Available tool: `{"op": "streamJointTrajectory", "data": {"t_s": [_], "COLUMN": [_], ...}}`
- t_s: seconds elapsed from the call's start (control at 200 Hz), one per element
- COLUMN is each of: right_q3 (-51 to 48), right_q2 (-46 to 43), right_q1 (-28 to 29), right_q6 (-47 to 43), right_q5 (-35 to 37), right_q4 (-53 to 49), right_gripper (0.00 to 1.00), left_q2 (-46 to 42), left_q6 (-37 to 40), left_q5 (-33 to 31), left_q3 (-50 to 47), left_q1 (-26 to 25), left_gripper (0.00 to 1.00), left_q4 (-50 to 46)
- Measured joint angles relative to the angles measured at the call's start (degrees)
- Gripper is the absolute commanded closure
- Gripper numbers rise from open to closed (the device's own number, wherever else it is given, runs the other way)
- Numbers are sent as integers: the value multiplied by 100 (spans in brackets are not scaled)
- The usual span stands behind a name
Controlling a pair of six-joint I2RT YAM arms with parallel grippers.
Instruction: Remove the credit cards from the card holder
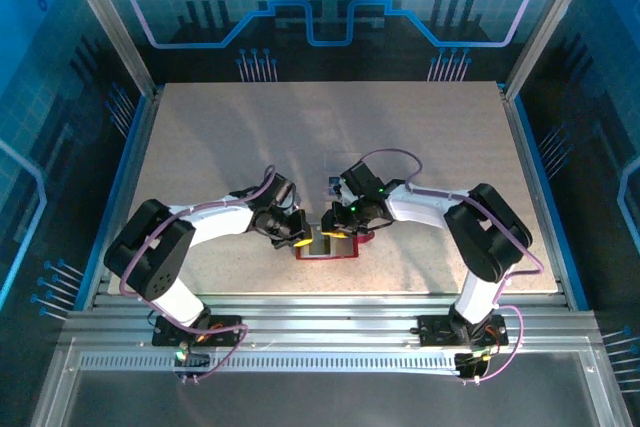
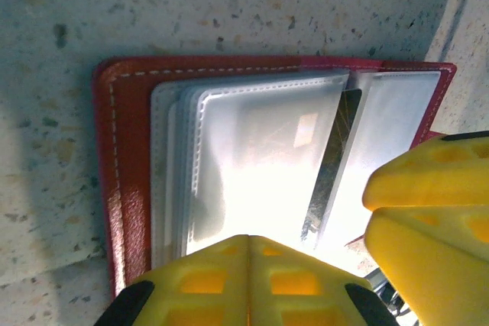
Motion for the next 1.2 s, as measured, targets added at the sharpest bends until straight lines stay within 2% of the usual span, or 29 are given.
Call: {"op": "streamJointTrajectory", "data": {"t_s": [0.32, 1.201], "right_q3": [-2, -142], "right_q2": [-17, 15], "right_q1": [-2, -9], "right_q6": [0, -4], "right_q5": [20, -35], "right_q4": [-13, 13], "right_gripper": [74, 72], "left_q2": [-173, -59], "left_q6": [227, 304], "left_q5": [-214, -315], "left_q3": [2, 42], "left_q1": [0, 0], "left_gripper": [94, 94], "left_q4": [-356, -466]}}
